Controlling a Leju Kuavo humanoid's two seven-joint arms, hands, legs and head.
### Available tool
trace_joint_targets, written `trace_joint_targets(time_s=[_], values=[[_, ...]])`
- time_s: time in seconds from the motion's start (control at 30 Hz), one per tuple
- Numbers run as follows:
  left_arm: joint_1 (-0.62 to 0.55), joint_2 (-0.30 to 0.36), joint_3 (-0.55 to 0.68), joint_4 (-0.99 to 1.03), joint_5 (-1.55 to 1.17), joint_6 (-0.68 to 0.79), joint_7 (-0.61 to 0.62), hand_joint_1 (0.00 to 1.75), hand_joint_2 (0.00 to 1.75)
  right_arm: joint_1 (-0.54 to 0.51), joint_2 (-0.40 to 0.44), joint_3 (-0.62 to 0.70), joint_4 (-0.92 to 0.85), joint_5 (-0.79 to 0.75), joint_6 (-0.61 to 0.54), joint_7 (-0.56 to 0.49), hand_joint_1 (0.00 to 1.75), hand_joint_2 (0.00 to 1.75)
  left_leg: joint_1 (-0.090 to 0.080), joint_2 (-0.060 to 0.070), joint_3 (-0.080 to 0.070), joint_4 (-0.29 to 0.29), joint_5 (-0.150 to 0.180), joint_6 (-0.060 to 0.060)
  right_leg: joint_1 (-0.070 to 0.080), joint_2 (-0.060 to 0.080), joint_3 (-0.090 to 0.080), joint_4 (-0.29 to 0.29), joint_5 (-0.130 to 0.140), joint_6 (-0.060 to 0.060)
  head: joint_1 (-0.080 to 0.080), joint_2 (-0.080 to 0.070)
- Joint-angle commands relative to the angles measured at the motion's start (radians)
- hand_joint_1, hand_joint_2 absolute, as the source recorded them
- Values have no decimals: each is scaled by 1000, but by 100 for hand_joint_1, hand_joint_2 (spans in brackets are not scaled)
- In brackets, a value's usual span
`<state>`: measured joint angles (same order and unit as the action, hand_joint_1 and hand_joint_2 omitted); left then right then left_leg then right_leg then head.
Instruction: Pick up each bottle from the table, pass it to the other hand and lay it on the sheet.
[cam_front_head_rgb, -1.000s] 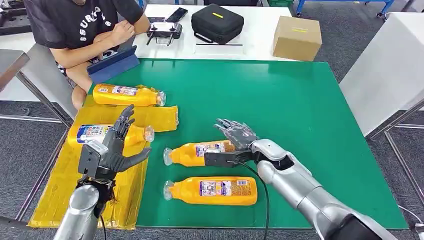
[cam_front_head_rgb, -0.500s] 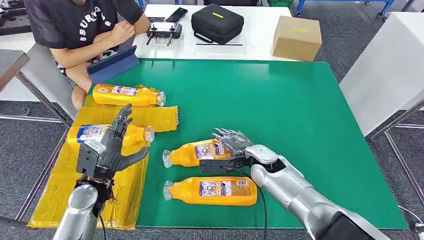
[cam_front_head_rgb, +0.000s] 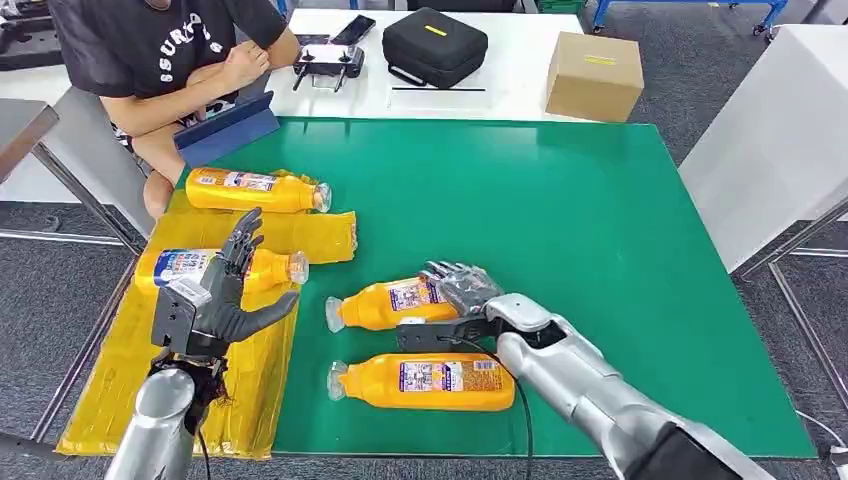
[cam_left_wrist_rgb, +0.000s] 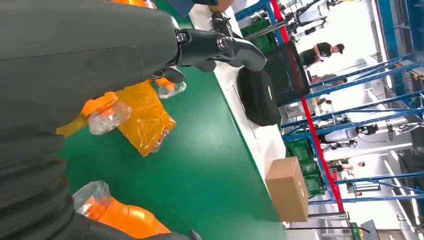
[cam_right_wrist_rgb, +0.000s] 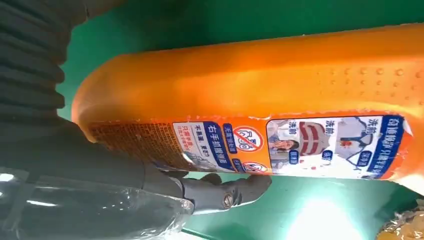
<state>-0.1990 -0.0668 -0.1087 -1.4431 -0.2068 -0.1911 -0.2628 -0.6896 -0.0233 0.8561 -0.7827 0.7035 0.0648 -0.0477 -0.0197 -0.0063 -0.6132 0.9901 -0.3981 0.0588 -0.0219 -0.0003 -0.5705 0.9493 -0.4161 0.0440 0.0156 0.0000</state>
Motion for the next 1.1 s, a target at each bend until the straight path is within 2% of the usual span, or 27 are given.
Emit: trace_joint_targets(time_s=[0.03, 0.07, 0.67, 0.83, 0.87, 0.93, 1.1], values=[[-30, 11, 15, 45, -1, 0, 3, 0, 175, -31, 43, 82, 172, 27, -39, 27, 169, 175, 1, 0, 3, -1, -1, -3, 1, 0, 3, -1, -1, -2, 0, 0], [-31, 10, 16, 44, -1, 1, 4, 0, 175, -33, 47, 82, 182, 34, -45, 32, 175, 175, 2, 0, 5, -1, -2, -5, 1, -1, 6, -1, -2, -3, 0, 0], [-41, 4, 10, 49, 0, 6, 10, 0, 175, -5, 31, 41, 173, 77, -90, 57, 175, 175, 1, -2, 9, -1, -1, -4, 1, -3, 10, -2, -1, -3, 0, 0], [-32, 6, 12, 33, -2, 7, 15, 0, 175, 11, 12, -17, 102, 86, -156, 68, 175, 175, 1, -2, 10, -1, -1, -4, 1, -2, 9, -2, -1, -2, 0, 0], [-26, 5, 13, 27, -5, 11, 19, 0, 175, 29, 1, -57, 48, 78, -198, 60, 175, 175, 2, -2, 10, 0, -1, -5, 1, -3, 10, -1, -2, -3, 0, 0], [-21, 7, 14, 23, -5, 10, 19, 0, 175, 26, -4, -60, 35, 81, -194, 63, 175, 175, 1, -2, 9, 0, -1, -4, 1, -2, 9, -1, -1, -2, 0, 0], [7, 12, 16, 0, -11, 18, 18, 0, 175, 113, -27, -204, -165, 28, -273, 40, 175, 175, 1, -2, 8, 0, -1, -3, 1, -2, 8, -1, -1, -2, 0, 0]])
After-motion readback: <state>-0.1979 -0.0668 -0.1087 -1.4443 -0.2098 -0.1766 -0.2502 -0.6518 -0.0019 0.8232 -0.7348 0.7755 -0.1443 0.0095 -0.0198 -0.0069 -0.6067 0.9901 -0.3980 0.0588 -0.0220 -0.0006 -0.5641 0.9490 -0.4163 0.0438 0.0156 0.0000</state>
